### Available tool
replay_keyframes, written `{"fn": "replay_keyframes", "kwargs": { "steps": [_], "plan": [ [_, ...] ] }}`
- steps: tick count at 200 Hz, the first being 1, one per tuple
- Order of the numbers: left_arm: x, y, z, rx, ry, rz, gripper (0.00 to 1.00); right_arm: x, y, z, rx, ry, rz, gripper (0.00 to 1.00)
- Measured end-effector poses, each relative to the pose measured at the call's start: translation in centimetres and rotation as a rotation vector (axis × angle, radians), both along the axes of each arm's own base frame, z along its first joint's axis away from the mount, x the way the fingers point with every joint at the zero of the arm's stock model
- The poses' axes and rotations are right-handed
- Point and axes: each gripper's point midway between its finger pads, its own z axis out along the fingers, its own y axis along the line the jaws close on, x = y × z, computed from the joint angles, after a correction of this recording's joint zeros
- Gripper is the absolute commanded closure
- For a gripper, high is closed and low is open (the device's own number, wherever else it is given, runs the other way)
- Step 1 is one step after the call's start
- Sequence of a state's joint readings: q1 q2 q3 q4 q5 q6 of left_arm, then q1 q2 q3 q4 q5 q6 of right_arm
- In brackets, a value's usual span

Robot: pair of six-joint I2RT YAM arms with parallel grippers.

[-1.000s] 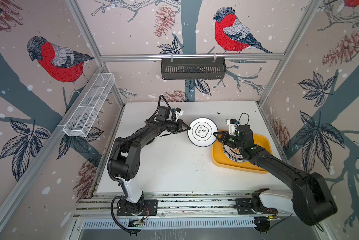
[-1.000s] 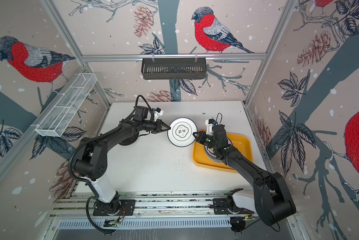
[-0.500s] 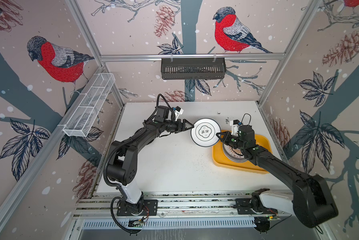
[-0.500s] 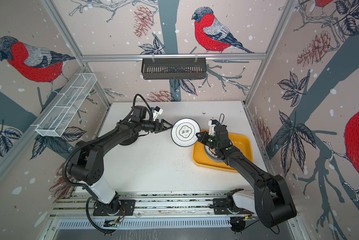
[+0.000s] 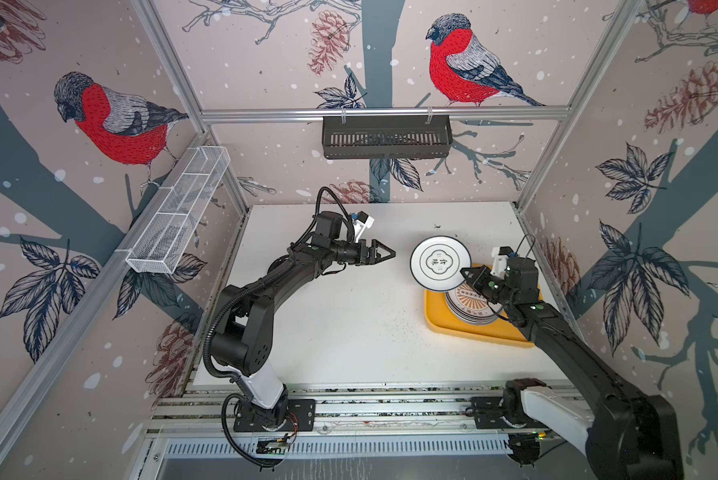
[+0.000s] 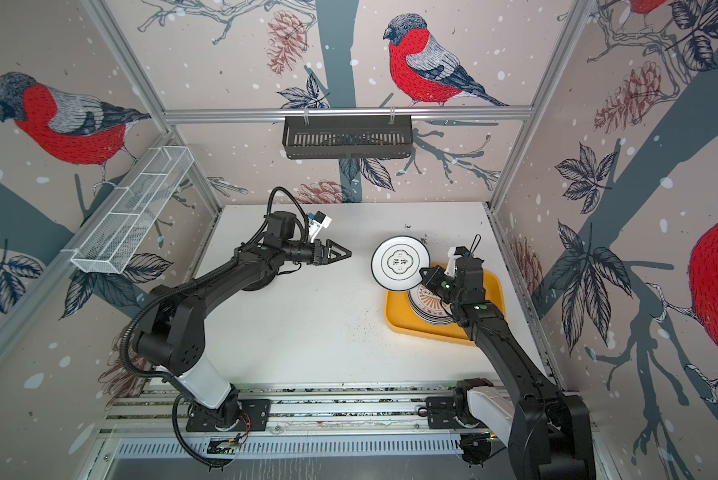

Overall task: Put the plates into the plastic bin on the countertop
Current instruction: 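Open the left gripper while the right gripper lowers the white plate onto the stack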

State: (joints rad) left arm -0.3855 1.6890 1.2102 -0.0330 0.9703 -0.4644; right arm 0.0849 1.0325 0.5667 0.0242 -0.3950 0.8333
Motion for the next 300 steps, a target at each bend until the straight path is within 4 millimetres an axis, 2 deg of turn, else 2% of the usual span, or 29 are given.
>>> {"fn": "replay_keyframes", "kwargs": {
  "steps": [27,68,117,174,227,277,300],
  "plan": [
    [-0.3,-0.3,0.1,-0.003,0.000,-0.013,0.04,-0.9,-2.7,-1.5,0.010,0.053,-0.073,0.97],
    [-0.3,-0.4,0.0,0.000,-0.003,-0.011,0.04,-2.1,-5.6,-2.0,0.034,0.077,-0.157,0.97],
    [-0.2,-0.3,-0.3,0.007,-0.010,-0.013,0.04,-3.7,-8.2,-3.9,0.029,0.141,-0.232,0.97],
    [-0.1,-0.3,-0.4,0.010,-0.010,-0.011,0.04,-4.4,-9.1,-5.1,0.027,0.167,-0.245,0.97],
    [-0.1,-0.3,-0.7,0.016,-0.006,-0.012,0.04,-4.5,-9.2,-6.1,0.043,0.197,-0.242,0.97],
    [-0.1,-0.4,-0.9,0.018,-0.002,-0.012,0.04,-4.6,-9.4,-6.7,0.048,0.212,-0.246,0.82],
    [0.0,-0.4,-1.0,0.020,0.001,-0.011,0.04,-4.9,-9.5,-7.2,0.044,0.229,-0.254,0.80]
  ]
}}
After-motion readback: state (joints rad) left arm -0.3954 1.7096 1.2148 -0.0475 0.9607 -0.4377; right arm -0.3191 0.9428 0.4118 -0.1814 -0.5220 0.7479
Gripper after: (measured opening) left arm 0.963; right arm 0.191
